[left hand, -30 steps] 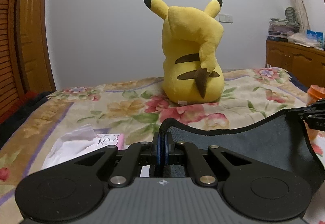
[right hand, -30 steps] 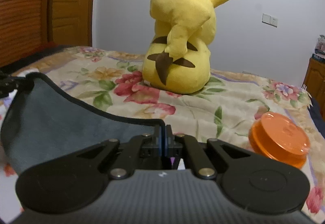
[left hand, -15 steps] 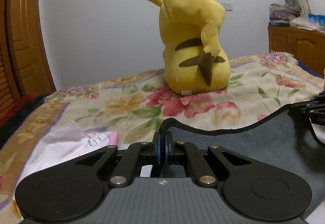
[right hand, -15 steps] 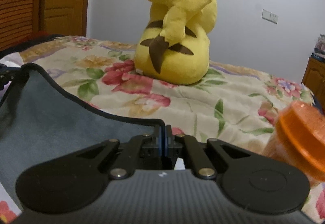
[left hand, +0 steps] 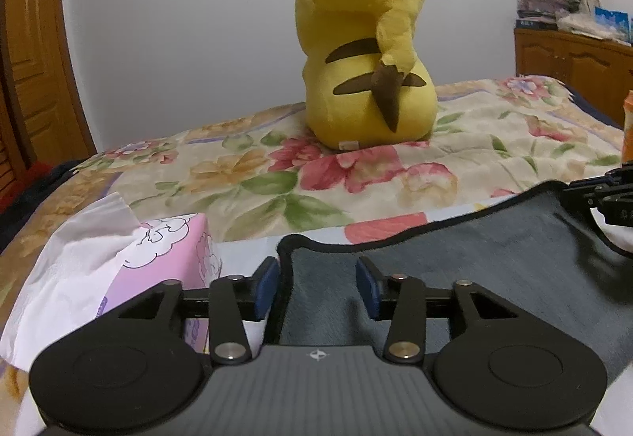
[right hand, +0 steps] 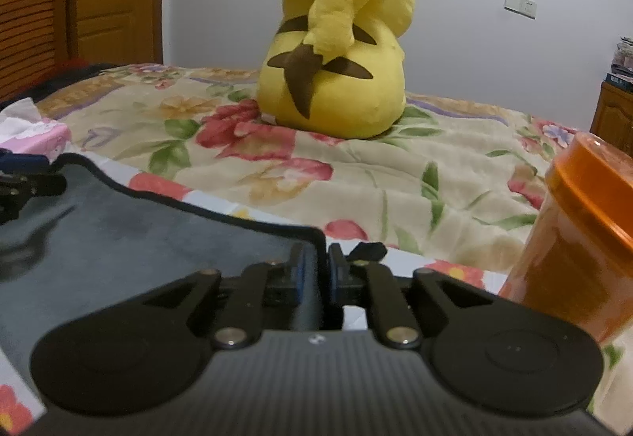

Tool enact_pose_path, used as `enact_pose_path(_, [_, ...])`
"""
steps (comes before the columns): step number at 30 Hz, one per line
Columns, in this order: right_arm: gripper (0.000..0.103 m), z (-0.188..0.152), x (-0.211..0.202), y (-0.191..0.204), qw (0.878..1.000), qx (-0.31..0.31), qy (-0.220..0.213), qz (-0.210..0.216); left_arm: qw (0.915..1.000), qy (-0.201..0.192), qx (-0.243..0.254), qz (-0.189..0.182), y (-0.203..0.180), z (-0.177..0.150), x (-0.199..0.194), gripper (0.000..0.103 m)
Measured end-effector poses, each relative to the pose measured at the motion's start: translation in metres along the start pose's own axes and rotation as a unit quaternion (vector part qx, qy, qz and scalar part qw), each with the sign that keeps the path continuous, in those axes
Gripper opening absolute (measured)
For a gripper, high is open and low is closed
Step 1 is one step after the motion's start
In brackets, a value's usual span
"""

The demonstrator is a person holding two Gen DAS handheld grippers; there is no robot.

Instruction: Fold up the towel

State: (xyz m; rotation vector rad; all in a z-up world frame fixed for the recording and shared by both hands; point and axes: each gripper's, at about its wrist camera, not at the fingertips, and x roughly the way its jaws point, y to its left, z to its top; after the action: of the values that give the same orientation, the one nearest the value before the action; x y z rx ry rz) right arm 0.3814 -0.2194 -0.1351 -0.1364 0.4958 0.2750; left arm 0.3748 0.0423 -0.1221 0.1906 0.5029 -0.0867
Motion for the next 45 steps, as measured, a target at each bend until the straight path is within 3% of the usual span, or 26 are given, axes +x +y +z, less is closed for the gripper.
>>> enact_pose_path(15, [0.015,-0.013,-0.068,0.019,0.999,0.032,0.013,0.028,0.9996,0.011,0.005,-0.025,-0.014,-0.003,-0.065,0.058])
enact_pose_path(17, [0.022,-0.013,-0.078,0.020,0.999,0.036,0.013,0.029,0.9995,0.011,0.011,-0.027,-0.017,-0.002,-0.076,0.058])
enact_pose_path(18, [0.036,-0.013,-0.083,0.020,0.999,0.039,0.011,0.028,0.9995,0.010,0.014,-0.028,-0.018,-0.002,-0.082,0.058])
enact_pose_path(19, [0.040,-0.012,-0.088,0.020,0.999,0.042,0.008,0.029,0.9995,0.009,0.014,-0.028,-0.019,-0.001,-0.087,0.058])
enact_pose_path(24, [0.040,-0.010,-0.112,0.022,0.998,0.052,0.000,0.028,0.9995,0.001,0.010,-0.028,-0.021,0.002,-0.111,0.061])
enact_pose_path(26, [0.046,-0.011,-0.118,0.024,0.998,0.056,-0.004,0.024,0.9995,-0.004,0.004,-0.031,-0.021,0.003,-0.119,0.062])
enact_pose_path(27, [0.054,-0.011,-0.121,0.024,0.998,0.061,-0.005,0.024,0.9995,-0.005,0.002,-0.032,-0.022,0.003,-0.124,0.062])
enact_pose_path(30, [0.057,-0.013,-0.128,0.029,0.998,0.060,-0.006,0.025,0.9994,-0.007,0.004,-0.033,-0.025,0.003,-0.135,0.064])
enact_pose_path(31, [0.063,-0.013,-0.130,0.031,0.998,0.057,-0.007,0.022,0.9994,-0.007,0.006,-0.032,-0.026,0.004,-0.139,0.065])
enact_pose_path(39, [0.085,-0.016,-0.149,0.040,0.998,0.061,-0.014,0.016,0.9995,-0.019,0.015,-0.023,-0.030,0.005,-0.168,0.082])
enact_pose_path(43, [0.103,-0.016,-0.157,0.045,0.998,0.056,-0.019,0.010,0.9995,-0.023,0.012,-0.020,-0.032,0.007,-0.179,0.087])
enact_pose_path(45, [0.103,-0.016,-0.162,0.046,0.998,0.055,-0.024,0.009,0.9995,-0.023,0.006,-0.020,-0.033,0.008,-0.183,0.092])
